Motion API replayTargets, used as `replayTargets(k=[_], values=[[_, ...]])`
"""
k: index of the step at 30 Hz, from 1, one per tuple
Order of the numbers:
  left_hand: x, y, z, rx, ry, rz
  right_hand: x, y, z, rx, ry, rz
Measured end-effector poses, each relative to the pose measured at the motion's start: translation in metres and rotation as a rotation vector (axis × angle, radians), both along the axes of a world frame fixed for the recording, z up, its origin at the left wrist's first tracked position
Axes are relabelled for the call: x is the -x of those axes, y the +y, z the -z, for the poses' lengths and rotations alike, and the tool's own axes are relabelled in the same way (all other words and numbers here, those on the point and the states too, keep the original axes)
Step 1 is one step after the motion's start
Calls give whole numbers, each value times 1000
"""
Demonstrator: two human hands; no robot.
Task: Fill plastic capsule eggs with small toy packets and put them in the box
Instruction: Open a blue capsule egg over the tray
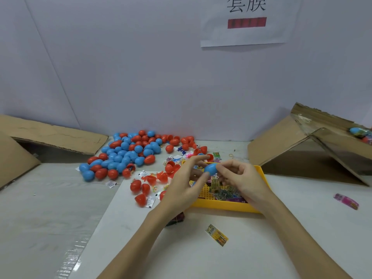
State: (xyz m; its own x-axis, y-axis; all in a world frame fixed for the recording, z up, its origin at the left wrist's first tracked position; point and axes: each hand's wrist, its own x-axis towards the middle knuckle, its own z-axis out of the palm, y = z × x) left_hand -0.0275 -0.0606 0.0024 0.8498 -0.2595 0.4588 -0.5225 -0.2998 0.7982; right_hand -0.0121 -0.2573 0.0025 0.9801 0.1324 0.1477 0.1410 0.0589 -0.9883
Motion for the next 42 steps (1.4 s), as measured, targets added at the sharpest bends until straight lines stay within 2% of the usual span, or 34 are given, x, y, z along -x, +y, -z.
replayTargets(k=[3,8,11,15,19,21,23,27,31,36,40,42], values=[[0,0,2,-69,-46,-1,1,1,-2,26,-10,-8],[-1,2,3,-40,-12,-27,3,1,-4,56,-34,-99],[0,2,2,-53,6,-29,3,1,-3,106,-40,-82],[1,0,1,22,51,-3,4,2,-4,115,-35,-45],[-3,0,6,-21,-7,-61,3,5,-4,188,-67,-47],[-5,1,7,76,24,-125,3,6,-2,299,-128,3],[-7,2,6,168,65,-188,6,8,2,542,-259,60],[-12,9,9,190,51,-372,14,24,7,948,-533,-5],[-16,13,12,232,115,-433,14,31,11,1128,-516,-67],[-16,12,12,188,112,-426,13,31,13,1135,-524,-40],[-16,12,11,156,102,-411,12,30,14,1053,-546,20],[-15,12,11,153,107,-407,12,30,15,1092,-546,14]])
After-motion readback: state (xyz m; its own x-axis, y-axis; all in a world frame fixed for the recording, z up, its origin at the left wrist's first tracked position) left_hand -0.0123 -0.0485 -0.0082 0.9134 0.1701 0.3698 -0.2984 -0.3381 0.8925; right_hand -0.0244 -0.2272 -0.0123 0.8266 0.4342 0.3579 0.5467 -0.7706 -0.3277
